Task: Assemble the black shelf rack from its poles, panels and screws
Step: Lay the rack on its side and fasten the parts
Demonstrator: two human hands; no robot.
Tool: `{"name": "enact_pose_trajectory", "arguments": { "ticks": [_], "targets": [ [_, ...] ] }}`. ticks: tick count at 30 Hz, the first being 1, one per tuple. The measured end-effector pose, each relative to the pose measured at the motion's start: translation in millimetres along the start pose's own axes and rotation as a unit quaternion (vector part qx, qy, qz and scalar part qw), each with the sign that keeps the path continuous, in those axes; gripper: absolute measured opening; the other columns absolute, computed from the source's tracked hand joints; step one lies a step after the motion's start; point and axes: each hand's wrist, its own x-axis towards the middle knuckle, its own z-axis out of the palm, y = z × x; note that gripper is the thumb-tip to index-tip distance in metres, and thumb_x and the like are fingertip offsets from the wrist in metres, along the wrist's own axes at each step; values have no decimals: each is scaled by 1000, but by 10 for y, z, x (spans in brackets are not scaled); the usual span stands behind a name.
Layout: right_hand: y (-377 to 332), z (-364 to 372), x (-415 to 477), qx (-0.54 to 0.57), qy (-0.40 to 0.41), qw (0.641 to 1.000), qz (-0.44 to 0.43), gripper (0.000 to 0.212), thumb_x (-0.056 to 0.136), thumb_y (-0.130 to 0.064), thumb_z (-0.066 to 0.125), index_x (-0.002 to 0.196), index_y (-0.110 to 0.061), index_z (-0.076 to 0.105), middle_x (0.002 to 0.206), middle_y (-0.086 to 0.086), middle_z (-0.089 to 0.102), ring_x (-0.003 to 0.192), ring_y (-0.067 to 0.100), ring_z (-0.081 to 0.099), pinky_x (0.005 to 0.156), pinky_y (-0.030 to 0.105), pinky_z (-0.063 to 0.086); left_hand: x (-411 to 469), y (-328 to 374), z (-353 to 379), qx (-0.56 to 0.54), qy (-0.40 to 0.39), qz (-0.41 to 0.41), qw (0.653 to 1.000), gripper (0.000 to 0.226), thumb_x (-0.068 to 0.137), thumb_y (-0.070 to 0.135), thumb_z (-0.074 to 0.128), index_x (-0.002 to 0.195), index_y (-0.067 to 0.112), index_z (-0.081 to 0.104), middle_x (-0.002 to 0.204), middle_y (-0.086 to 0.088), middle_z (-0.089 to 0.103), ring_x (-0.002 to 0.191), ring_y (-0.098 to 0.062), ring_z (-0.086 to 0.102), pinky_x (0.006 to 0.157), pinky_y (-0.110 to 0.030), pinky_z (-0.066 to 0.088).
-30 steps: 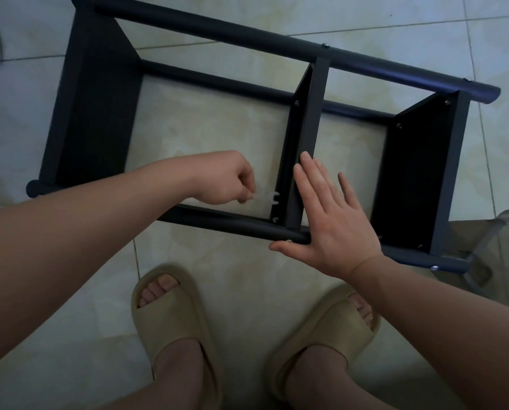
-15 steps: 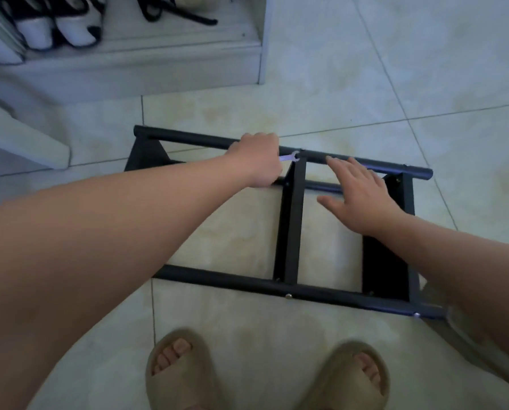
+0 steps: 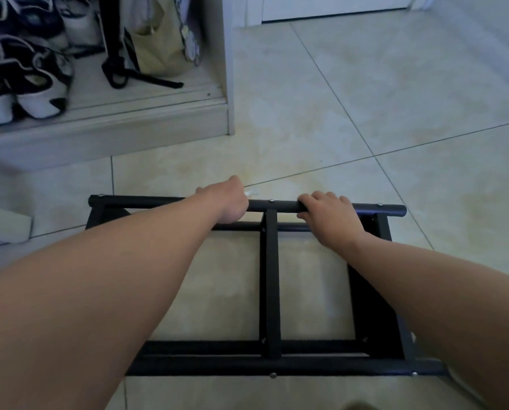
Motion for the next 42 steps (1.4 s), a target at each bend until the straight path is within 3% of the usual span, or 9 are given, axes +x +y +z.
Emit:
{"name": "enact_pose_trajectory", "arguments": {
  "ticks": [3,8,14,22,28,33,37,39,42],
  "targets": [
    [-106,-159,-130,-8,38,999,-11,27,107,-38,42,128,-23,50,121,1,57,108,28,53,96,46,40,-185,-111,-66,13,57,4,998,10,98,16,35,106,11,39,87,-7,57,80,-31,52,78,-41,32],
    [-316,-681,-534,-21,69,997,-39,32,106,-45,44,131,-26,50,124,-2,57,111,27,52,91,45,39,-768,-206,-284,-41,134,11,990,15,101,22,32,102,11,41,83,-6,57,73,-27,52,69,-40,32],
    [-579,-1015,-1393,-5,54,997,-55,36,104,-47,48,132,-25,54,128,-1,54,117,27,49,94,45,42,-1694,-154,-244,-101,184,-14,978,20,102,24,32,107,9,44,91,-6,56,89,-34,53,79,-43,39],
    [-781,-709,-2532,-41,27,997,-53,34,105,-45,46,129,-24,54,127,0,51,112,27,47,83,39,38,-2662,-74,452,-127,162,-61,977,17,102,21,27,107,13,40,89,-3,61,83,-29,54,86,-41,33],
    [-781,-517,-3075,-22,-29,999,-23,37,102,-44,54,134,-24,53,130,0,50,119,27,46,91,41,42,-3054,32,1014,-147,152,-61,975,14,103,23,28,105,15,40,90,-3,66,81,-29,58,89,-42,36],
    [-716,-517,-3342,-31,-73,996,-35,39,101,-41,57,133,-21,51,129,2,48,119,28,46,91,41,45,-3251,151,1142,-148,127,-46,980,13,103,22,28,105,15,39,92,0,63,78,-25,55,87,-42,35],
    [-610,-615,-3346,4,-144,987,-68,38,96,-41,65,126,-18,54,123,2,50,116,26,48,86,40,48,-3307,135,1173,-175,94,-28,980,13,104,21,30,103,13,40,86,-3,58,73,-24,52,72,-39,36],
    [-560,-647,-3297,20,-156,984,-82,48,94,-44,68,133,-20,51,127,1,49,120,25,48,92,41,49,-3291,111,1152,-194,77,-25,978,13,103,19,31,103,12,41,86,-5,57,73,-24,52,64,-37,36],
    [-571,-657,-3195,65,-97,987,-109,89,82,-61,73,153,-25,32,150,0,38,138,25,34,111,45,37,-3209,79,1079,-202,34,-32,978,12,100,17,35,103,11,45,89,-7,59,72,-21,51,56,-34,35]
  ]
}}
